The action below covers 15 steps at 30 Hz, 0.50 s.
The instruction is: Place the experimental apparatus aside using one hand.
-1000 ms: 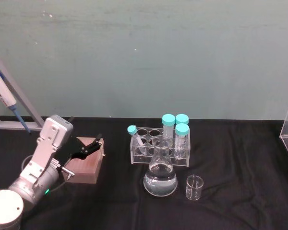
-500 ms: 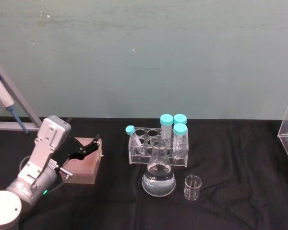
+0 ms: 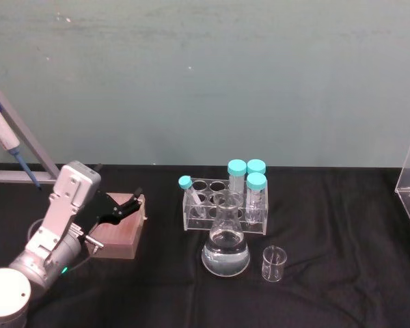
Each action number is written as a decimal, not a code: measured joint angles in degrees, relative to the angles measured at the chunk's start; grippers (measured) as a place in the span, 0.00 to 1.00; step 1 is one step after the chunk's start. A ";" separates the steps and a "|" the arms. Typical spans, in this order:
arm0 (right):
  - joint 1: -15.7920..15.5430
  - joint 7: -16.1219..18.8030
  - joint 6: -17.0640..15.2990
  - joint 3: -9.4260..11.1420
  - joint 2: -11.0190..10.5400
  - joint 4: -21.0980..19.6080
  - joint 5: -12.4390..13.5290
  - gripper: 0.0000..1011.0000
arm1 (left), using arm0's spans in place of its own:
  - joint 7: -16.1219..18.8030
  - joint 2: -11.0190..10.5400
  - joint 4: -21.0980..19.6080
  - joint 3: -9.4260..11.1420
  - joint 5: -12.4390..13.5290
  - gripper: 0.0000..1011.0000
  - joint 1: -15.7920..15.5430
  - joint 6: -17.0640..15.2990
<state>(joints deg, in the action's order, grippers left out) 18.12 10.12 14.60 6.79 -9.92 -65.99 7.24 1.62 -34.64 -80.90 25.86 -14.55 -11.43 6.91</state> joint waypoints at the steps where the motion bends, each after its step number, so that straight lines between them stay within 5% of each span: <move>1: -0.01 0.00 0.00 0.00 0.00 0.00 0.00 0.61 | 0.00 0.00 0.00 0.00 0.00 0.99 0.00 0.00; 10: -0.01 0.01 0.01 -0.01 0.00 0.09 0.00 0.61 | 0.00 0.00 0.00 0.00 0.00 0.99 0.00 0.00; 15: -0.01 0.01 0.01 -0.01 0.01 0.10 0.00 0.77 | 0.00 0.00 0.00 0.00 0.00 0.99 0.00 0.00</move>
<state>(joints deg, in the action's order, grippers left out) 18.10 10.13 14.61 6.78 -9.91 -65.89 7.24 1.62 -34.64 -80.90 25.86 -14.55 -11.43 6.91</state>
